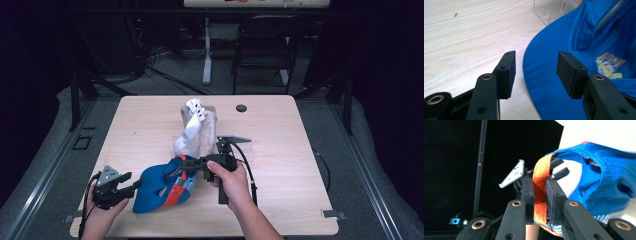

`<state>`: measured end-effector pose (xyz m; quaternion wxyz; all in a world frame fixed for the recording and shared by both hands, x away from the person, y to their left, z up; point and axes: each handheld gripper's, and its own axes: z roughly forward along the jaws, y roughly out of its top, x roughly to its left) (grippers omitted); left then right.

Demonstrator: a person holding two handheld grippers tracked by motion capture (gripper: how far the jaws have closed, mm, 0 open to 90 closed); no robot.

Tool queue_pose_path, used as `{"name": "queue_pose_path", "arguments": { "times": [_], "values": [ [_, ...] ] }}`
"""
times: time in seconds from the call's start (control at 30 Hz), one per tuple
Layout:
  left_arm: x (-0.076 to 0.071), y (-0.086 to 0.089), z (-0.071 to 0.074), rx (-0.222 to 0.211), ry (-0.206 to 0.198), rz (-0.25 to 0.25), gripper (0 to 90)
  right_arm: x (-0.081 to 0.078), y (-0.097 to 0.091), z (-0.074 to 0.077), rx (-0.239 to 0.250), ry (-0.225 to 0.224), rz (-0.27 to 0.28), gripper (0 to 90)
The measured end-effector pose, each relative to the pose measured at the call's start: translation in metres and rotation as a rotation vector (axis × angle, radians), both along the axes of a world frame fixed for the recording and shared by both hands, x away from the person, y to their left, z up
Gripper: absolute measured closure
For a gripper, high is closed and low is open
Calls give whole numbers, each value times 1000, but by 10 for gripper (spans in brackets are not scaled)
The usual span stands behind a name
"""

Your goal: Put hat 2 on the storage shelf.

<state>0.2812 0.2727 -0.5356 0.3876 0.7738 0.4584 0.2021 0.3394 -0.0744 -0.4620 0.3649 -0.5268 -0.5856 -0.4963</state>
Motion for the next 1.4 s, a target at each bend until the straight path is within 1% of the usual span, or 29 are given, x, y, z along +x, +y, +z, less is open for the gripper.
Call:
{"name": "queue_pose_path", "arguments": {
  "times": [0.03, 0.07, 0.1, 0.13, 0.17, 0.2, 0.23, 0.3, 0.37, 0.4, 0.43, 0.5, 0.57, 0.7, 0.8, 0.9, 0.93, 0.97, 1.1, 1.13, 1.2, 1.27, 1.3, 1.33, 1.4],
  "values": [
    [0, 0, 0, 1, -1, -1, 504, 1, 0, 2, 14, 2, 8, 783],
    [0, 0, 0, 1, -1, 1, 505, 2, 1, 4, 24, 1, 5, 783],
    [0, 1, 0, 2, -1, 0, 504, 3, 1, 7, 30, 0, 21, 783],
    [0, 1, 0, 3, -1, 1, 504, 2, 3, 9, 52, 17, -4, 783],
    [0, 1, 0, 3, 1, 4, 504, 2, 1, 12, 71, 27, 10, 783],
    [0, 2, 0, 5, 3, 1, 504, 2, 1, 14, 96, 38, -3, 783],
    [0, 2, 0, 2, 3, 2, 505, 3, -1, 15, 98, 31, 17, 783],
    [0, 2, 0, 1, 2, 6, 504, 2, -4, 19, 106, 34, -5, 784],
    [0, 4, 1, 9, 5, 3, 504, 3, -8, 24, 105, 23, -11, 784],
    [0, 4, 1, 7, 5, 5, 505, 2, -11, 27, 104, 24, -20, 784],
    [0, 4, 1, 8, 5, 5, 505, 2, -13, 29, 101, 19, -16, 784],
    [0, 4, 1, 9, 5, 6, 505, 1, -19, 35, 96, 9, -32, 784],
    [0, 4, 1, 14, 10, 8, 505, -1, -26, 41, 95, -1, -36, 784],
    [1, 4, 0, 12, 11, 8, 505, -5, -44, 54, 70, -25, -54, 784],
    [2, 3, -1, 8, 7, 8, 505, -7, -59, 63, 61, -42, -73, 784],
    [2, 2, -1, 3, 1, 10, 505, -8, -73, 74, 41, -63, -99, 784],
    [2, 2, 0, 9, 12, 5, 505, -8, -78, 77, 37, -67, -108, 784],
    [2, 2, 0, 9, 13, 4, 505, -7, -83, 80, 40, -69, -116, 784],
    [2, -2, 0, 2, 4, 5, 505, -5, -95, 88, 27, -82, -139, 784],
    [2, -2, 0, 4, 12, 0, 505, -4, -98, 90, 25, -83, -143, 784],
    [1, -3, 1, -7, 8, -4, 505, -2, -101, 93, 20, -88, -150, 784],
    [0, -6, 3, -41, 4, -10, 505, -1, -104, 95, 18, -92, -157, 784],
    [0, -7, 5, -46, 9, -22, 505, 0, -106, 96, 16, -89, -161, 784],
    [-1, -10, 7, -64, -6, -31, 505, 0, -108, 97, 13, -90, -166, 784],
    [-3, -17, 12, -76, -18, -50, 506, 2, -113, 101, 4, -90, -172, 784]
  ]
}}
